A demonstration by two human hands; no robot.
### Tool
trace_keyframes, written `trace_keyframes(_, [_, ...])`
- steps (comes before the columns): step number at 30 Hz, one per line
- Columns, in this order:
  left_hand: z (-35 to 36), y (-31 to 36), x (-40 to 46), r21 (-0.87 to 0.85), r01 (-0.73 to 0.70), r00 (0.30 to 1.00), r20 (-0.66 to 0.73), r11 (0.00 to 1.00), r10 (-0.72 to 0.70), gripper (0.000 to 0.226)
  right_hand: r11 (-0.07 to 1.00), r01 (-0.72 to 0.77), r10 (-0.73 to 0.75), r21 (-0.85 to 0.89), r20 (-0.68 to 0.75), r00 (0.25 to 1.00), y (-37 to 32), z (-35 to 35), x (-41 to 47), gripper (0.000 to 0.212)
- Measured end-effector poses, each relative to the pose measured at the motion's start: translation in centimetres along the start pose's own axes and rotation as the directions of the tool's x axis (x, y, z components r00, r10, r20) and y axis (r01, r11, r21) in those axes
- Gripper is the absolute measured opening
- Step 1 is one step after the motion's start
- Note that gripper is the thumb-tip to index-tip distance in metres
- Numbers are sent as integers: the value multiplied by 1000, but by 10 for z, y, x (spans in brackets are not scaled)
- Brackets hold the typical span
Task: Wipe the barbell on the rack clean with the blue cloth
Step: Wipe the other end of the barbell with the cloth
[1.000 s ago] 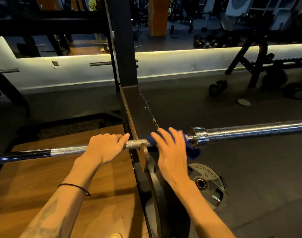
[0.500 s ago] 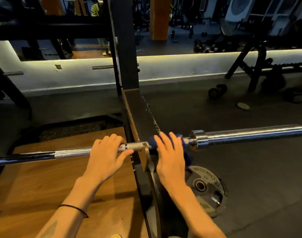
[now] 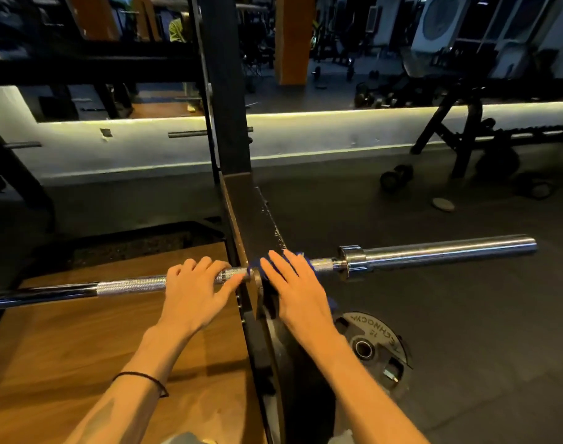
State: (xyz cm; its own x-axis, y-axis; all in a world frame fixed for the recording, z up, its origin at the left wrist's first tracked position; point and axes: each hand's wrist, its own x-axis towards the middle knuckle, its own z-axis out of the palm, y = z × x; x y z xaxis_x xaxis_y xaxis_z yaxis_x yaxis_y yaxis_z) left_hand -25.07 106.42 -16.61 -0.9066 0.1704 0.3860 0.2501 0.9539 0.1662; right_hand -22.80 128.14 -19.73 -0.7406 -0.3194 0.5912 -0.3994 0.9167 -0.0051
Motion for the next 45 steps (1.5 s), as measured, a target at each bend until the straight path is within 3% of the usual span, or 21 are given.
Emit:
trace_keyframes(2, [-2, -1, 0, -53, -7, 1000, 11, 999, 7, 65, 997, 31, -30, -65, 4, 1000, 24, -10, 3, 53])
trace_keyframes(4, [-3, 0, 1, -90, -14, 1000, -4, 996, 14, 62, 989, -108, 104, -98, -45, 994, 47, -18, -4, 43])
trace_keyframes(7, [-1, 2, -2, -69, -11, 999, -41, 998, 9, 59, 947, -301, 291, -110, -93, 952, 46, -16, -15, 54])
trace_keyframes(9, [0, 6, -6, 4, -24, 998, -54, 1000, 25, 55, 942, -328, 320, -77, -98, 942, 26, -8, -13, 62])
trace_keyframes(13, [2, 34, -6, 48, -51, 999, -6, 998, 52, 42, 990, -35, 37, -135, 19, 999, 7, -5, -7, 78])
trace_keyframes(16, [3, 41, -4, -36, -51, 999, -11, 998, 51, 29, 988, 51, -48, -148, 23, 999, 29, -14, -3, 72])
trace_keyframes(19, [2, 36, -1, -114, -40, 999, -18, 993, 38, 25, 990, -67, 61, -121, -55, 997, 60, -20, -8, 44])
trace_keyframes(24, [-5, 39, 6, -79, -37, 999, 5, 996, 37, 17, 950, -310, 311, 26, -119, 943, 30, -3, -12, 43])
trace_keyframes(27, [-10, 40, 10, -69, -31, 999, 39, 997, 34, 15, 990, -116, 122, 82, -77, 990, 10, 1, -4, 57])
trace_keyframes(30, [-8, 40, 12, -71, -7, 999, 41, 997, 10, 25, 998, 53, -54, -28, -43, 998, 39, -15, -1, 51])
trace_keyframes(33, [-6, 43, 12, -119, 22, 1000, 3, 993, -22, 42, 998, -50, 46, -44, -91, 995, 73, -25, -10, 37])
trace_keyframes(37, [-5, 47, 6, -130, 18, 997, -72, 991, -28, 44, 971, -236, 240, 47, -145, 960, 47, -11, -19, 46])
trace_keyframes(39, [-5, 48, 7, -124, 36, 996, -75, 992, -46, 43, 982, -174, 182, 69, -137, 974, 18, -2, -11, 53])
trace_keyframes(43, [-7, 46, 9, -133, 26, 998, -57, 991, -34, 44, 989, 119, -121, -85, -18, 992, 14, 1, -1, 58])
trace_keyframes(45, [-10, 47, 8, -173, 29, 998, -45, 984, -37, 41, 986, 121, -129, -115, -65, 989, 37, -4, -5, 54])
